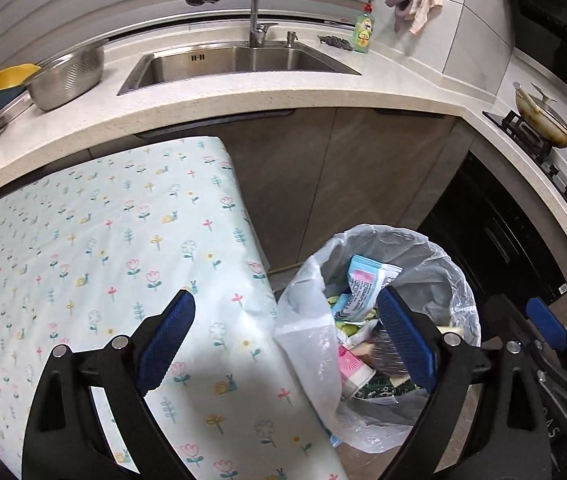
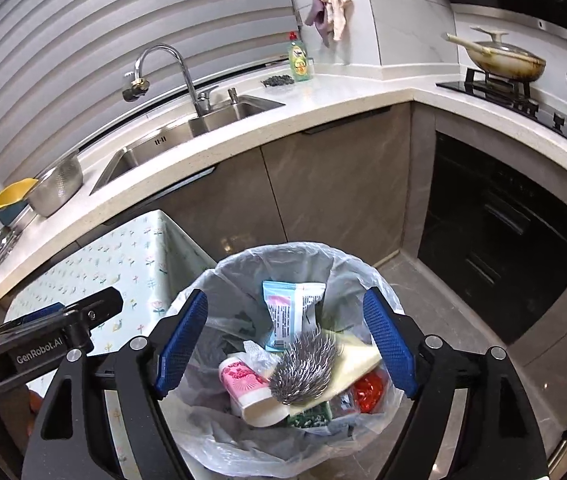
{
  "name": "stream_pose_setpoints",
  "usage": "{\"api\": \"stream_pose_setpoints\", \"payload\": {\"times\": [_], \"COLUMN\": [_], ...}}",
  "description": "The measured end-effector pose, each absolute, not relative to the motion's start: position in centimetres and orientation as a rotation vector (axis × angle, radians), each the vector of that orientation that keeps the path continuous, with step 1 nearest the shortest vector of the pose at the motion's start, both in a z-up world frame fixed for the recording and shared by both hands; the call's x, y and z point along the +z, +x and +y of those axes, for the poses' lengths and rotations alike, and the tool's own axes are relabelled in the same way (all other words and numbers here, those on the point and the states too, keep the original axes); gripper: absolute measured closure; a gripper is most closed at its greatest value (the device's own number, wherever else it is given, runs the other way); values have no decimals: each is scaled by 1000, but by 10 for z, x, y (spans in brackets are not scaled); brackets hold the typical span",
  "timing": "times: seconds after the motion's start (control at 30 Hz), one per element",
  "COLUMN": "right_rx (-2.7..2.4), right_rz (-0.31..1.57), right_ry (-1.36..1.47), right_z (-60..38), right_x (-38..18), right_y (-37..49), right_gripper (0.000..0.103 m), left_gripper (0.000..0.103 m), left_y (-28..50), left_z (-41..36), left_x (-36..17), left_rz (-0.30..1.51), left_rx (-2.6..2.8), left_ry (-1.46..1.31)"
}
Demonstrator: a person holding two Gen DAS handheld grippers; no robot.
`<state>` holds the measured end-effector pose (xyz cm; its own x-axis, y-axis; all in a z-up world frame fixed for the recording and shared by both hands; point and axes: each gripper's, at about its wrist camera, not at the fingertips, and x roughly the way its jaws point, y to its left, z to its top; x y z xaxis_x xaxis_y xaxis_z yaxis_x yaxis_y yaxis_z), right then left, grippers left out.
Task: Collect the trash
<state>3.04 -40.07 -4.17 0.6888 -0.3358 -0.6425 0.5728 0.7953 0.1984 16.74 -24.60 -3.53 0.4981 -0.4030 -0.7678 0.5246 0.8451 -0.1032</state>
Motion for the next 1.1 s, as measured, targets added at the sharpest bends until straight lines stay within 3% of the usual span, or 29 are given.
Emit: {"api": "stream_pose_setpoints", "payload": {"times": [0.37,0.57,1.1], "right_rx": [-506,-502,-517], "right_rz": [620,636,669], "right_ry": [315,269,237], "right_z": [-364,-344,-295], "right_x": [-10,3,14], "right_y": [10,-9,-58], "right_gripper": [20,19,19], "left_gripper": [14,10,7], "left_y": [141,117,71], "left_z": [-218,-202,-153], "left_x": [-10,3,7], "left_rz": [789,741,749], "left_rx": [-523,-512,-489], "left_ry": [185,211,208]}}
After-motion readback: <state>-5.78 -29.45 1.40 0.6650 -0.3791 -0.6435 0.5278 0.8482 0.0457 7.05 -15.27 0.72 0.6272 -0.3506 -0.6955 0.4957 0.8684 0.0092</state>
